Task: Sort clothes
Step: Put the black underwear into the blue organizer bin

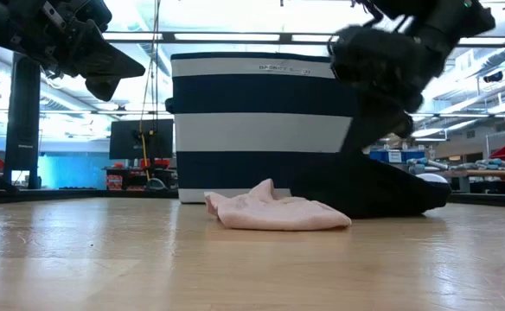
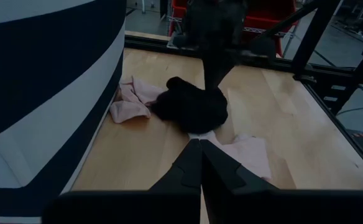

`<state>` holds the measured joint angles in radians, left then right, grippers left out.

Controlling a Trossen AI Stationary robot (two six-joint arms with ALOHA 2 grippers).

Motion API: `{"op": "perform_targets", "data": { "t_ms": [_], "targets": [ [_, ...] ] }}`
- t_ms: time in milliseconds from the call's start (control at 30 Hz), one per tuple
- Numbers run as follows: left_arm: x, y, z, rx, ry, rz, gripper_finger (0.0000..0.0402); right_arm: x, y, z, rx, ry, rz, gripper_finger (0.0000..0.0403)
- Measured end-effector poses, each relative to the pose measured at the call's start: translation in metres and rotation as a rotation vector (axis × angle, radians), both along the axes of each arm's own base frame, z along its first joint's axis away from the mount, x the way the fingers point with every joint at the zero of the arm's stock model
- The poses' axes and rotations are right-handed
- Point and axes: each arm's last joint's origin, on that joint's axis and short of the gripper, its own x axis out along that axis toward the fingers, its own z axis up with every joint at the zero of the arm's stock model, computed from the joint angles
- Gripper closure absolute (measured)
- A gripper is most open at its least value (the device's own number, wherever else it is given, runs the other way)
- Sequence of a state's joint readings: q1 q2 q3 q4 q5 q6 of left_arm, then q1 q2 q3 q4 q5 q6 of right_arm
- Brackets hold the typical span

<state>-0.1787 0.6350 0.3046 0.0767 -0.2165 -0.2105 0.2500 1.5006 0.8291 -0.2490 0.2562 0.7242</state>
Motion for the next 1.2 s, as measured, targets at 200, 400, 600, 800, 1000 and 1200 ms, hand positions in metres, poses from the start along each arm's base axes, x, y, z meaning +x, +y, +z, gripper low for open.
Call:
{"op": "perform_targets", "data": {
  "t_ms": [200, 400, 600, 800, 1000, 1200],
  "targets": [
    [0.0, 0.0, 0.0, -0.002, 0.0, 0.001, 0.0396, 0.013, 0.002, 0.031, -0.049, -0.051, 0.043, 0.0401],
    [0.0, 0.0, 0.0, -0.003, 0.0, 0.001, 0.0396, 0.021, 0.003, 0.067, -0.121, -0.04, 0.071, 0.0402],
    [0.0, 0.0, 0.0, -0.003, 0.0, 0.001, 0.0396, 0.026, 0.002, 0.111, -0.216, -0.061, 0.096, 0.0402],
    [0.0, 0.0, 0.0, -0.003, 0.0, 0.001, 0.0396, 0.029, -0.001, 0.159, -0.299, -0.135, 0.125, 0.0402],
    [0.0, 0.0, 0.0, -0.003, 0.0, 0.001, 0.0396, 0.03, -0.008, 0.208, -0.392, -0.251, 0.115, 0.0403],
    [0.0, 0.0, 0.0, -0.003, 0.0, 0.001, 0.0396, 0.024, -0.023, 0.256, -0.488, -0.359, 0.088, 0.0403]
  ]
}}
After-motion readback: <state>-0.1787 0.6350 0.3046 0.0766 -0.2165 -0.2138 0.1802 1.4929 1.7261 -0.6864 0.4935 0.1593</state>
